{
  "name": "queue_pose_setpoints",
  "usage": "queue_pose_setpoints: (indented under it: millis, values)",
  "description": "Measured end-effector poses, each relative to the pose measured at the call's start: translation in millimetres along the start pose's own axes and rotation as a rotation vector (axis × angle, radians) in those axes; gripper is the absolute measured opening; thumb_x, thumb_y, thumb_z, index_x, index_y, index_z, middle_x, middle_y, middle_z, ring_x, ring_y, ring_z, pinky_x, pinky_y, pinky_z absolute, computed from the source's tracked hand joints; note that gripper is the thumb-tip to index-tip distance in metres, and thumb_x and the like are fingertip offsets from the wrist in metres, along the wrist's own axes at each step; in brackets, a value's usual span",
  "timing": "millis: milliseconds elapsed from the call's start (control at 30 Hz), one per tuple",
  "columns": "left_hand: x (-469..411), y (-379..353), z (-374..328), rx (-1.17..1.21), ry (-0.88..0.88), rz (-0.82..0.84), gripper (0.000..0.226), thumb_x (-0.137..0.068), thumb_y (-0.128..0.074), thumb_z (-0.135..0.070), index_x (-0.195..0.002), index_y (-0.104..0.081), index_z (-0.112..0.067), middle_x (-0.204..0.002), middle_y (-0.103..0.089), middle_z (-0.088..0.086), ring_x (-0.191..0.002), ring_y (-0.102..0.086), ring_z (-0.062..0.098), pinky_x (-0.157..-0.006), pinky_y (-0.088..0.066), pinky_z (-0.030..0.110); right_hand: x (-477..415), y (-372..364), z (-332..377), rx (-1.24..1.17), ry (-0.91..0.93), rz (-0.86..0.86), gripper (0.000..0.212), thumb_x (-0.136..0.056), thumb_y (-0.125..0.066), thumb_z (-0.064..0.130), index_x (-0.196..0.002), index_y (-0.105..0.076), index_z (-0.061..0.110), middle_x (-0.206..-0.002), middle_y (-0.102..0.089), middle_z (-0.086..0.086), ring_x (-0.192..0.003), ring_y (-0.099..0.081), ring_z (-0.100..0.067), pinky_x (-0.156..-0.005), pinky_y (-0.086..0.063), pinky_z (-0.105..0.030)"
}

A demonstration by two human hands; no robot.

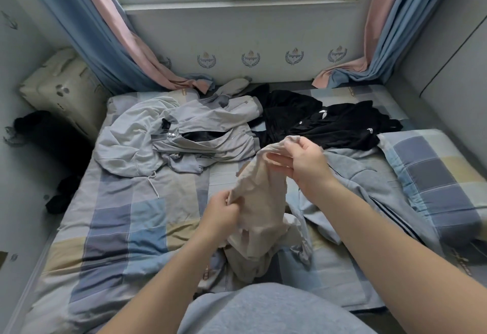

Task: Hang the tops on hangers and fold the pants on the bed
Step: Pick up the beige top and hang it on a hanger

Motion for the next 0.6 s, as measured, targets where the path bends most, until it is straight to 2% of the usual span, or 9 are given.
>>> queue_pose_setpoints:
  millis: [33, 100, 233, 300, 367, 433, 500, 533, 600]
  values:
    - [-2, 7, -1, 0.108, 0.011, -0.025, 0.026, -0.097, -0.054, -0.005, -0.076, -0.068, -0.013, -0.073, -0.066, 0.006, -0.072, -0.060, 0.021, -0.065, -0.046, 0.033, 1, 0, -7, 0.039, -0.013, 0.031, 0.011, -0.104, -0.046, 0.008, -0.103, -0.057, 0.010, -0.109, -0.069, -0.010, -0.092, -0.071, -0.021, -0.075, -0.060, -0.035]
    - [-3, 18, -10, 0.281, 0.028, -0.059, 0.031, -0.100, -0.052, -0.004, -0.079, -0.073, -0.015, -0.076, -0.069, 0.008, -0.071, -0.062, 0.021, -0.061, -0.048, 0.029, 5, 3, -23, 0.152, -0.037, 0.083, 0.015, -0.102, -0.053, 0.010, -0.113, -0.059, 0.018, -0.122, -0.067, -0.003, -0.109, -0.066, -0.021, -0.084, -0.058, -0.039]
    - [5, 34, -41, 0.535, 0.025, -0.067, 0.033, -0.104, -0.052, -0.020, -0.085, -0.078, -0.022, -0.083, -0.077, 0.002, -0.071, -0.072, 0.013, -0.058, -0.057, 0.024, 21, 10, -50, 0.307, 0.008, 0.193, 0.013, -0.093, -0.067, 0.025, -0.106, -0.066, 0.023, -0.112, -0.072, -0.005, -0.107, -0.068, -0.025, -0.084, -0.058, -0.037]
    - [13, 35, -56, 0.631, 0.036, -0.022, 0.030, -0.104, -0.052, -0.028, -0.091, -0.077, -0.022, -0.088, -0.078, 0.004, -0.075, -0.074, 0.016, -0.058, -0.058, 0.027, 33, 5, -66, 0.365, 0.017, 0.289, 0.030, -0.081, -0.073, 0.040, -0.105, -0.068, 0.024, -0.109, -0.073, -0.002, -0.105, -0.069, -0.021, -0.082, -0.058, -0.033]
    - [24, 31, -71, 0.722, 0.070, 0.050, 0.028, -0.104, -0.051, -0.033, -0.102, -0.073, -0.017, -0.092, -0.078, 0.009, -0.076, -0.075, 0.020, -0.058, -0.060, 0.030, 43, -8, -89, 0.436, 0.013, 0.412, 0.047, -0.072, -0.076, 0.047, -0.113, -0.065, 0.027, -0.113, -0.071, 0.001, -0.107, -0.067, -0.015, -0.088, -0.056, -0.030]
    - [33, 26, -86, 0.773, 0.087, 0.118, 0.033, -0.103, -0.051, -0.036, -0.115, -0.069, -0.011, -0.097, -0.077, 0.012, -0.081, -0.075, 0.023, -0.064, -0.062, 0.033, 47, -16, -113, 0.596, -0.022, 0.434, 0.055, -0.066, -0.076, 0.055, -0.117, -0.059, 0.038, -0.118, -0.066, 0.006, -0.111, -0.063, -0.010, -0.094, -0.054, -0.032]
    - [40, 24, -99, 0.810, 0.084, 0.173, 0.038, -0.103, -0.051, -0.039, -0.119, -0.068, -0.009, -0.095, -0.076, 0.012, -0.081, -0.074, 0.023, -0.067, -0.062, 0.034, 44, -17, -128, 0.730, -0.036, 0.367, 0.043, -0.066, -0.069, 0.061, -0.105, -0.057, 0.049, -0.112, -0.066, 0.013, -0.105, -0.063, -0.008, -0.082, -0.055, -0.026]
    - [42, 25, -105, 0.823, 0.080, 0.187, 0.039, -0.102, -0.051, -0.040, -0.119, -0.068, -0.008, -0.093, -0.076, 0.011, -0.081, -0.074, 0.023, -0.068, -0.062, 0.034, 41, -18, -130, 0.778, -0.014, 0.343, 0.032, -0.071, -0.064, 0.060, -0.099, -0.058, 0.047, -0.106, -0.067, 0.013, -0.100, -0.064, -0.010, -0.074, -0.052, -0.021]
    - [43, 30, -112, 0.845, 0.069, 0.199, 0.041, -0.101, -0.052, -0.042, -0.117, -0.068, -0.009, -0.093, -0.075, 0.011, -0.083, -0.073, 0.023, -0.071, -0.061, 0.035, 35, -18, -130, 0.862, 0.054, 0.321, 0.016, -0.089, -0.059, 0.048, -0.094, -0.066, 0.035, -0.098, -0.069, 0.008, -0.093, -0.063, -0.015, -0.069, -0.044, -0.013]
Point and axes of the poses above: each hand's wrist, its own x-axis away from the middle knuckle, its own y-axis out of the back of the hand, z = x × y, the point moved 8 cm from there along -x, towards the middle knuckle
